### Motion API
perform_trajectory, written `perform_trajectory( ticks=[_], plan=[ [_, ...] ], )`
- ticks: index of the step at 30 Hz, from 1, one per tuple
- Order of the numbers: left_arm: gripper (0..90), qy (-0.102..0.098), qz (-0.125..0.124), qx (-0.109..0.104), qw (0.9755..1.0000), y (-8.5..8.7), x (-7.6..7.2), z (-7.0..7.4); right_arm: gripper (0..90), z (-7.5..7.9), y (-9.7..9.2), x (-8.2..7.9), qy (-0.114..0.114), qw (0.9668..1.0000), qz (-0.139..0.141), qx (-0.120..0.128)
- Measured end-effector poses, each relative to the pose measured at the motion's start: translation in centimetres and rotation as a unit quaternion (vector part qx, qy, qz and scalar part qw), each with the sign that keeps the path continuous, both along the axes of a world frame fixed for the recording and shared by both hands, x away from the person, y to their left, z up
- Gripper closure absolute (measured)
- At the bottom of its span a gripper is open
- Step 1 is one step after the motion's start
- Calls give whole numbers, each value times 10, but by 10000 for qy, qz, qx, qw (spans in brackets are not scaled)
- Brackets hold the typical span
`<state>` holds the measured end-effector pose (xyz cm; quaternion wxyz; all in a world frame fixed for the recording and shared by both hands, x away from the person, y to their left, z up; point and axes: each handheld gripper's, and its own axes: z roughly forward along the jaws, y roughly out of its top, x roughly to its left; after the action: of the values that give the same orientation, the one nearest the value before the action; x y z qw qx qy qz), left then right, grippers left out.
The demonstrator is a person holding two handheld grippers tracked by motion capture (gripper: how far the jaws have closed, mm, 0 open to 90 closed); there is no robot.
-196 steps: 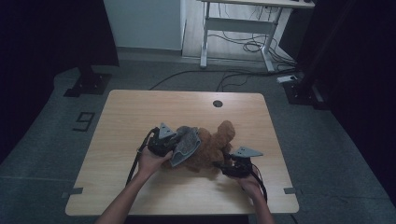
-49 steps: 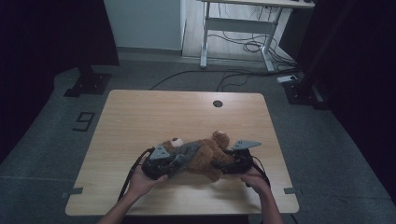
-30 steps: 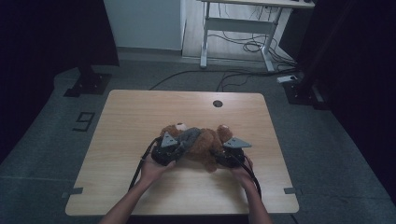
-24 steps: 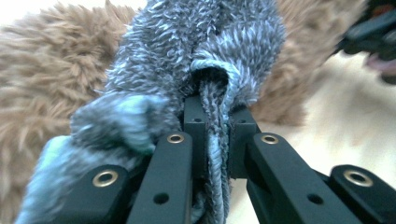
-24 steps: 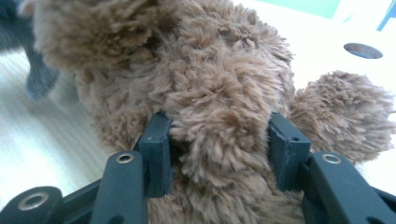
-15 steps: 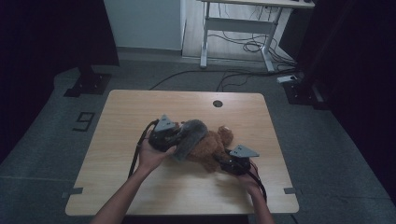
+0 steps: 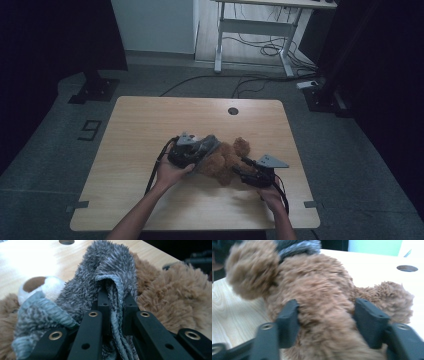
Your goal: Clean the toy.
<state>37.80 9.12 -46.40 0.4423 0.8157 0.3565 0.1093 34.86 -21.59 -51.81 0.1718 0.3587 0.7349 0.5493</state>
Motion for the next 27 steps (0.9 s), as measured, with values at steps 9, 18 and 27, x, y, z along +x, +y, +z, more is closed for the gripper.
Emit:
perform_trajectory(
  ticks=[9, 18, 27],
  plan=[
    [807, -66, -110, -30, 9999, 15, -32, -14, 315, -6, 4, -1, 460, 9981, 366, -166],
    [811, -490, -47, -143, 9987, -2, -37, 16, 528, -7, 2, -4, 387, 9982, 420, -205],
    [809, -382, -893, 101, 9952, -94, -28, 35, 534, -10, 1, -4, 340, 9986, 396, -123]
  ],
)
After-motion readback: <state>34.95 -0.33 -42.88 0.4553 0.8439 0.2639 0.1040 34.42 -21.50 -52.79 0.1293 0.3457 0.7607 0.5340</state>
